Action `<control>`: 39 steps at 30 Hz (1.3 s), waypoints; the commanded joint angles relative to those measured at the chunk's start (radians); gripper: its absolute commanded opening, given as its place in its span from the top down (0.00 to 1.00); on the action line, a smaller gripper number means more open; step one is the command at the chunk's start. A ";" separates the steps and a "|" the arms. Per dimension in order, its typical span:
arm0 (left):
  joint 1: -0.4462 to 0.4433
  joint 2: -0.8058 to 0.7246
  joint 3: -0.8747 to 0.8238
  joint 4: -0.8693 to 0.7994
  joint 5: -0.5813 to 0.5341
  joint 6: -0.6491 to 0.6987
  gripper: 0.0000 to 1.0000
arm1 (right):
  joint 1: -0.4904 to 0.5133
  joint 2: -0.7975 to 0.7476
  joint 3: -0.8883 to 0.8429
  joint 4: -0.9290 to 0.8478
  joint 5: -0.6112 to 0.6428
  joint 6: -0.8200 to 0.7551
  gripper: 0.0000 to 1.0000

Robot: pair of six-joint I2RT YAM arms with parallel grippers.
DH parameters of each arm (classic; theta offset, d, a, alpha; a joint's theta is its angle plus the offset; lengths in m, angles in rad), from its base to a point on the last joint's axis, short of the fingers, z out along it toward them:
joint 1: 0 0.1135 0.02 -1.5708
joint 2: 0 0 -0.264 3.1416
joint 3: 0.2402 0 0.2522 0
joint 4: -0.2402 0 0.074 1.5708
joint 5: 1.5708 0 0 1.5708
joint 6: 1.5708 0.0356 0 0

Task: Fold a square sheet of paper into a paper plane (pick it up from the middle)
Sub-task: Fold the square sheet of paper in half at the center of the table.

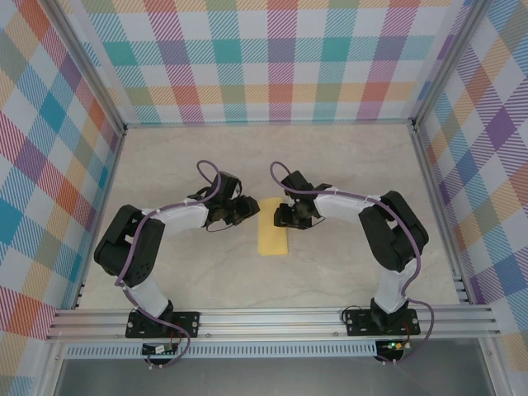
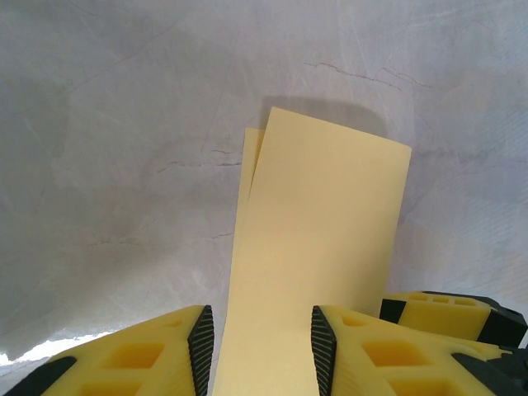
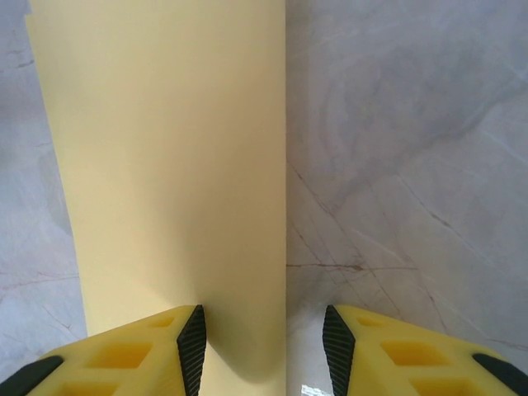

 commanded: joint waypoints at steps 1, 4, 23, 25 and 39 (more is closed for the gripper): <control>-0.011 0.001 -0.002 0.009 0.020 0.006 0.61 | -0.012 -0.008 0.003 -0.045 0.005 -0.088 0.56; -0.012 0.001 -0.002 0.009 0.022 0.006 0.61 | -0.015 -0.001 0.008 -0.050 0.003 -0.095 0.58; -0.014 0.008 -0.001 0.010 0.016 0.001 0.61 | -0.015 0.033 0.021 -0.064 0.026 -0.091 0.59; -0.014 0.009 -0.002 0.011 0.014 -0.002 0.61 | -0.015 0.037 0.023 -0.065 0.029 -0.086 0.59; -0.017 0.036 0.000 0.049 0.050 -0.024 0.62 | -0.015 0.058 0.026 -0.081 0.047 -0.050 0.59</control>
